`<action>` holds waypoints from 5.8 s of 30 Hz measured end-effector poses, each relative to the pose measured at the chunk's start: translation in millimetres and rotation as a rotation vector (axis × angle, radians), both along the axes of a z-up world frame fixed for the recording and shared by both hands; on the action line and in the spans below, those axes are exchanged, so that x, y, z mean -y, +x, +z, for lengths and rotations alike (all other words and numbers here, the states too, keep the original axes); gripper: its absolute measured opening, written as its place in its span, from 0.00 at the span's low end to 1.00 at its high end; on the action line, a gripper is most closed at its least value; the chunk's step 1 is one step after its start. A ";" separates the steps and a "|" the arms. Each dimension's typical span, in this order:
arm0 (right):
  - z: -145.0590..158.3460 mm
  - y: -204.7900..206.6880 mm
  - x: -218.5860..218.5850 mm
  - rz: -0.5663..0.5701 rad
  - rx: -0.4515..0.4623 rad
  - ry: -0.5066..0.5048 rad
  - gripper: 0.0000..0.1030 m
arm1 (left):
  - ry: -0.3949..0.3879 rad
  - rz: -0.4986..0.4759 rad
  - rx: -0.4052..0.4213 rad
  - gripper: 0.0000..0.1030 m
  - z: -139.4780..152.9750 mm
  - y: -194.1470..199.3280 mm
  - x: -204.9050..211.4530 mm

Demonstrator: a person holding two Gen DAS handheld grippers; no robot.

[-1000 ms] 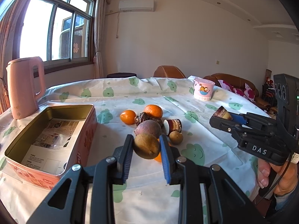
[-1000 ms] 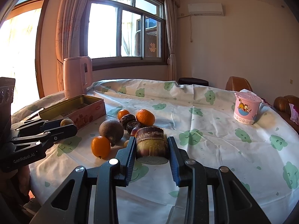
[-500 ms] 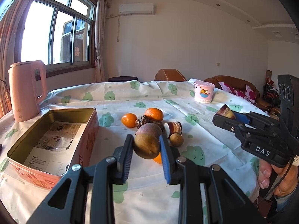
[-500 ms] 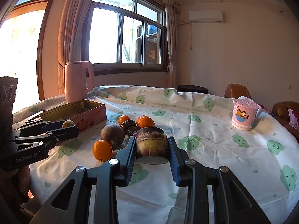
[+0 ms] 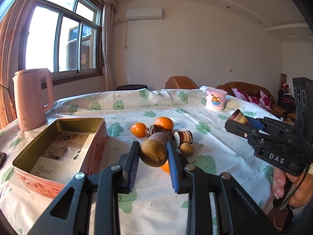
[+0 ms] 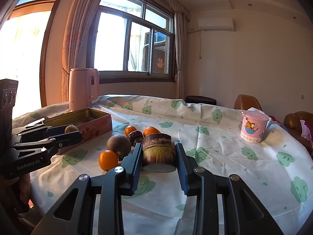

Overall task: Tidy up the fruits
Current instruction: 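Lift the kiwi with the left tool while the right tool lifts the brown jar, then carry the kiwi over the tin box with the left tool while the right tool carries the jar there, then open the left tool to drop the kiwi into the tin while the right tool releases the jar, then grasp the dark passion fruit with the left tool while the right tool grasps an orange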

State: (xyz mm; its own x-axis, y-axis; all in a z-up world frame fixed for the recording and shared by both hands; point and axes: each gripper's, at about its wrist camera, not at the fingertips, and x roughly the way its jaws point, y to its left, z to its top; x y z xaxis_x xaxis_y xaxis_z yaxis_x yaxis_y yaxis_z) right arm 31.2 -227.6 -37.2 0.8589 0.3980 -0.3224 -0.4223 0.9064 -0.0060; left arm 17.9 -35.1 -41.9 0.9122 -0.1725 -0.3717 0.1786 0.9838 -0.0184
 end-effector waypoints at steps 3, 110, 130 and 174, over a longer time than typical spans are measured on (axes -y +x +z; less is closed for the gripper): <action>3.6 3.9 -5.4 0.026 -0.035 0.015 0.34 | 0.008 0.023 -0.011 0.29 1.8 -1.4 -6.5; 22.7 64.2 -114.9 0.104 -0.241 -0.150 0.64 | 0.052 0.343 -0.046 0.95 26.1 38.5 -142.1; -24.4 58.3 -119.7 0.137 -0.397 -0.242 0.49 | 0.055 0.205 -0.072 0.95 26.0 40.9 -72.8; -19.6 77.1 -7.1 -0.045 -0.423 0.004 0.35 | 0.005 -0.193 -0.402 0.47 -10.9 111.0 47.3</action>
State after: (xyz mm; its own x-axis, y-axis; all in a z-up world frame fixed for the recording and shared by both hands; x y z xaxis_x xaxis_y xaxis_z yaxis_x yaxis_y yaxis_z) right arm 108.3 -220.5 -56.7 0.6679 0.3652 -0.6485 -0.3472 0.9236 0.1625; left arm 128.9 -82.4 -52.8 0.6464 -0.3228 -0.6914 0.3384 0.9334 -0.1194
